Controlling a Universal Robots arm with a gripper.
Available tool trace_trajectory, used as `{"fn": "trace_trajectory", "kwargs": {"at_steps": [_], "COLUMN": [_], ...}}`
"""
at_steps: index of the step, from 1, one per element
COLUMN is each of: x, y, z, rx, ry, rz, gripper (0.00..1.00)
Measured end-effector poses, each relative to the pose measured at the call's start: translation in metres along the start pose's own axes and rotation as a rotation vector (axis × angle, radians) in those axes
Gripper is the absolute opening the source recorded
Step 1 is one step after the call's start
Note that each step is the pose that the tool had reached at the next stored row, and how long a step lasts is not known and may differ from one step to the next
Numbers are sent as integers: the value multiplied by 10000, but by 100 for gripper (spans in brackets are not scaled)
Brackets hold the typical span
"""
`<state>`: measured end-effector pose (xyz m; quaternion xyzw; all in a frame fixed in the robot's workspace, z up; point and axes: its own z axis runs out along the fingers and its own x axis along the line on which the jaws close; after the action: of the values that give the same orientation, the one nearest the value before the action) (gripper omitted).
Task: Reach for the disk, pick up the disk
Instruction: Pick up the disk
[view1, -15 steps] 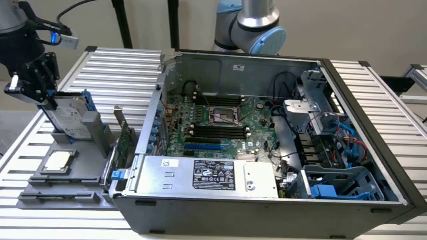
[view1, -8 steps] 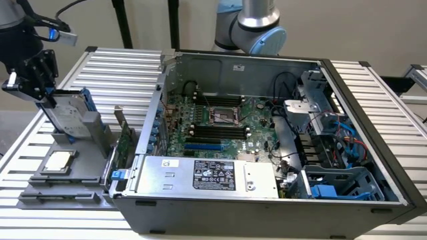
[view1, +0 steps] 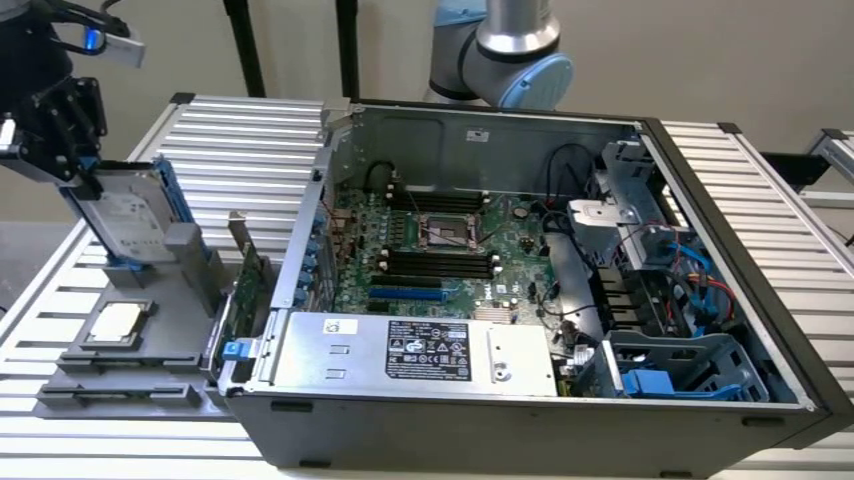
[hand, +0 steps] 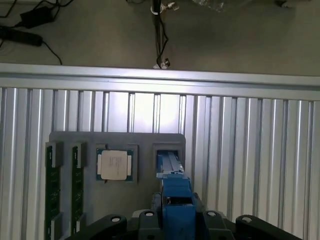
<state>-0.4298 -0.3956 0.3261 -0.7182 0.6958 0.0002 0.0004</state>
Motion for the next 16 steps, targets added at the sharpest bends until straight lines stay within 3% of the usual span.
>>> {"fn": "trace_trajectory", "kwargs": {"at_steps": [11, 16], "x": [30, 69], "y": [-26, -93], "z": [-500, -729], "rx": [-1, 0], "ry": [0, -8], "rz": [0, 0], "gripper": [33, 33]}}
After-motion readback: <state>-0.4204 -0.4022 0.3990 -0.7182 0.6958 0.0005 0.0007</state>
